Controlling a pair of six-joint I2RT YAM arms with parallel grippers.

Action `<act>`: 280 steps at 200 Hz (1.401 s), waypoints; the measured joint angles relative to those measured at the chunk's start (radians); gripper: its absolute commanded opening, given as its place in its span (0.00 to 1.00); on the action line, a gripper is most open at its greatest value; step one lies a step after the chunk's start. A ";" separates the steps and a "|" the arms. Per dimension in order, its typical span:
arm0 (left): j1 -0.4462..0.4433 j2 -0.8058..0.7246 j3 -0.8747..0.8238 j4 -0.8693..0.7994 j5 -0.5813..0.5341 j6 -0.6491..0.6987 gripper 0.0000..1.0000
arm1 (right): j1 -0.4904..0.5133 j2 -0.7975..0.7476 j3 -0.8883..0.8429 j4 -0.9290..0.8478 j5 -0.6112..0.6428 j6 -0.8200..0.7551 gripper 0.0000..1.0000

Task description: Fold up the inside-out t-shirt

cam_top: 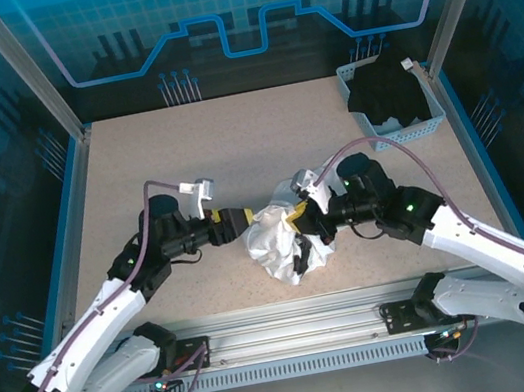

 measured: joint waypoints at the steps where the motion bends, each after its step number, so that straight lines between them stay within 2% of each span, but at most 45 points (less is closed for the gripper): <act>1: -0.001 0.001 0.000 -0.001 0.000 0.000 0.74 | -0.001 0.000 0.001 -0.003 -0.003 0.000 0.00; 18: -0.031 0.021 -0.001 -0.005 -0.002 0.013 0.76 | -0.023 0.000 0.021 -0.061 -0.034 -0.018 0.00; 35: -0.061 0.038 0.000 -0.005 -0.002 0.025 0.73 | -0.033 0.000 0.031 -0.101 -0.058 -0.033 0.00; 81: -0.098 0.136 0.047 -0.008 -0.002 0.056 0.53 | -0.038 0.000 0.032 -0.151 -0.084 -0.055 0.00; 98: -0.100 0.154 0.057 -0.009 -0.002 0.073 0.49 | -0.040 0.000 0.032 -0.155 -0.085 -0.055 0.00; 130: -0.103 0.167 0.062 -0.009 0.008 0.077 0.49 | -0.042 0.000 0.032 -0.155 -0.085 -0.059 0.00; 174: -0.105 0.167 0.062 -0.009 0.036 0.081 0.56 | -0.053 0.000 0.032 -0.155 -0.084 -0.059 0.00; 243: -0.105 0.153 0.062 -0.009 0.036 0.081 0.56 | -0.059 0.000 0.032 -0.155 -0.083 -0.058 0.00; 280: -0.105 0.153 0.061 -0.009 0.038 0.098 0.61 | -0.059 0.000 0.032 -0.155 -0.081 -0.058 0.00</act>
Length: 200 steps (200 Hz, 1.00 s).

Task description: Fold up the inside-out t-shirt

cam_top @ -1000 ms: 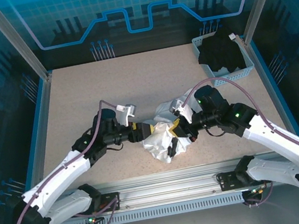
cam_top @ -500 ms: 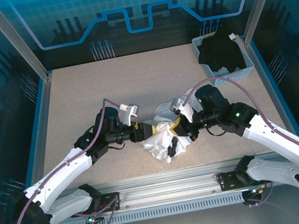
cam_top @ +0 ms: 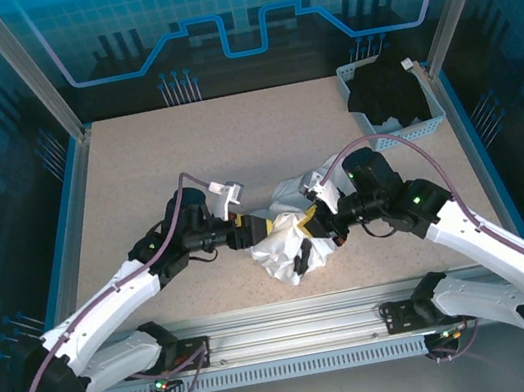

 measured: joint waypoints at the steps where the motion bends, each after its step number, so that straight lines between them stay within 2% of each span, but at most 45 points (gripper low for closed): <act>1: 0.000 0.000 0.000 0.000 0.001 0.001 0.61 | 0.000 0.000 0.000 0.000 0.000 0.000 0.00; 30: 0.000 0.000 -0.001 0.000 0.006 0.005 0.60 | 0.000 0.003 0.000 0.000 0.000 0.000 0.00; 63: -0.001 0.009 -0.001 0.000 0.013 0.010 0.53 | -0.003 0.014 0.000 0.001 0.000 0.000 0.00; 122: -0.005 0.031 -0.001 0.000 0.032 0.025 0.52 | -0.008 0.015 0.000 0.001 0.000 0.000 0.00; 147: -0.005 0.035 -0.001 0.001 0.033 0.027 0.46 | -0.012 0.015 0.000 0.001 0.000 0.000 0.00; 200: -0.006 0.043 -0.001 0.002 0.029 0.031 0.20 | -0.013 0.015 0.000 0.001 -0.001 -0.004 0.00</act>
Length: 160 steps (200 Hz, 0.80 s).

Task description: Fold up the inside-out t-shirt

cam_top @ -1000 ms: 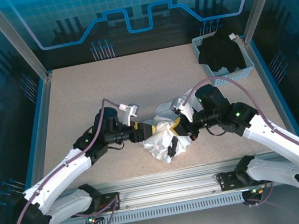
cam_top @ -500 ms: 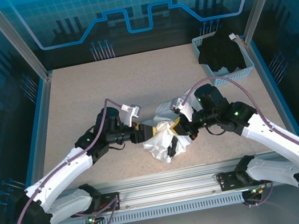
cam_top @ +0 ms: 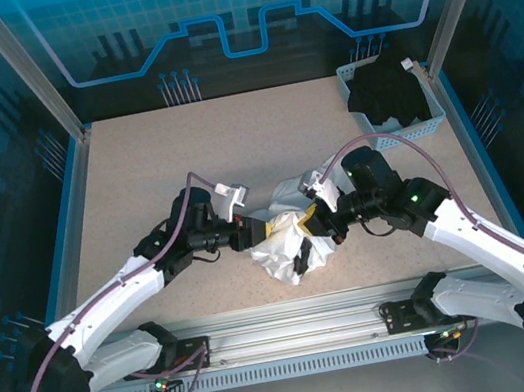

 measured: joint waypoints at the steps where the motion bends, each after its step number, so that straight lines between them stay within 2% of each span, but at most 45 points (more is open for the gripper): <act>1: 0.000 0.000 0.000 0.000 -0.001 -0.001 0.19 | 0.000 0.000 0.000 0.000 0.000 -0.001 0.00; 32: 0.000 -0.004 0.002 -0.001 -0.032 0.000 0.00 | 0.000 0.000 0.012 -0.035 0.002 -0.028 0.00; 102: 0.001 -0.177 0.132 -0.041 -0.183 0.004 0.00 | 0.000 -0.050 0.130 -0.184 0.037 -0.079 0.00; 160: 0.001 -0.192 0.163 -0.081 -0.274 0.026 0.00 | 0.001 -0.011 0.128 -0.226 0.060 -0.073 0.02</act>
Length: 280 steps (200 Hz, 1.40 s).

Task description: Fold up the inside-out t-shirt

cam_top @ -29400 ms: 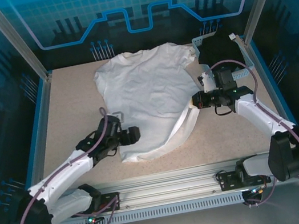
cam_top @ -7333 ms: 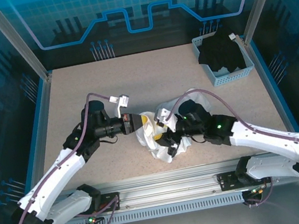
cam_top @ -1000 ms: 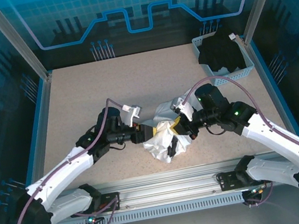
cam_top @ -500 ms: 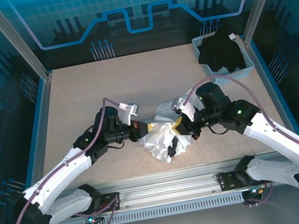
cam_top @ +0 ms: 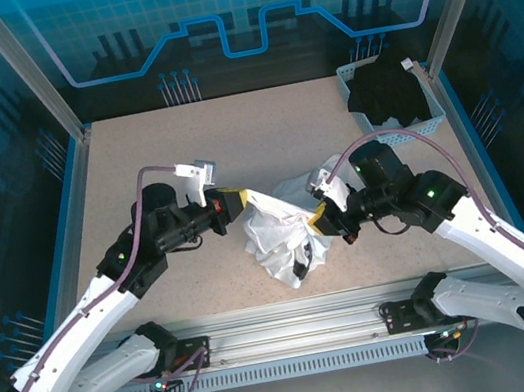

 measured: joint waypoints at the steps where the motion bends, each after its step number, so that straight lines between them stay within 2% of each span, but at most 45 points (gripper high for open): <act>1: 0.000 0.000 0.000 -0.001 -0.001 0.001 0.00 | 0.000 0.001 0.000 0.000 0.001 0.000 0.02; 29: 0.000 0.011 0.000 -0.018 -0.016 0.006 0.00 | 0.011 0.025 -0.014 -0.002 0.001 0.003 0.09; 54: 0.000 0.012 -0.017 -0.025 -0.015 0.005 0.00 | 0.043 0.038 -0.045 -0.007 -0.048 -0.007 0.22; 81: -0.001 -0.013 -0.122 -0.015 0.026 -0.006 0.00 | 0.118 0.035 -0.102 -0.006 -0.138 -0.021 0.34; 95: -0.001 -0.038 -0.205 -0.023 0.037 -0.026 0.00 | 0.124 0.027 -0.119 0.008 -0.147 -0.017 0.38; 106: -0.001 -0.065 -0.270 -0.035 0.031 -0.050 0.10 | 0.105 0.018 -0.132 0.034 -0.135 0.003 0.40; 123: -0.001 -0.105 -0.338 -0.075 -0.026 -0.095 0.37 | 0.030 0.024 -0.142 0.099 -0.094 0.049 0.43; 133: -0.001 -0.118 -0.353 -0.110 -0.082 -0.114 0.54 | -0.022 0.048 -0.143 0.140 -0.037 0.091 0.45; 153: -0.001 -0.114 -0.350 -0.147 -0.200 -0.133 0.76 | -0.073 0.144 -0.141 0.216 0.121 0.141 0.48; 172: -0.001 -0.067 -0.326 -0.159 -0.287 -0.126 0.85 | -0.093 0.263 -0.140 0.277 0.234 0.170 0.53; 191: 0.000 0.040 -0.283 -0.126 -0.310 -0.111 0.87 | -0.120 0.379 -0.135 0.334 0.302 0.188 0.58; 226: 0.005 0.418 -0.084 -0.061 -0.258 -0.090 0.87 | -0.132 0.577 -0.083 0.396 0.357 0.210 0.66; 238: 0.010 0.526 -0.029 -0.035 -0.228 -0.082 0.84 | -0.132 0.629 -0.064 0.409 0.362 0.211 0.65; 250: 0.018 0.614 0.005 -0.014 -0.194 -0.077 0.79 | -0.132 0.675 -0.045 0.417 0.361 0.215 0.57; 271: 0.040 0.720 0.017 0.015 -0.128 -0.083 0.60 | -0.138 0.742 -0.023 0.448 0.350 0.224 0.24; 280: 0.050 0.749 0.017 0.023 -0.094 -0.085 0.50 | -0.145 0.753 -0.023 0.461 0.338 0.226 0.13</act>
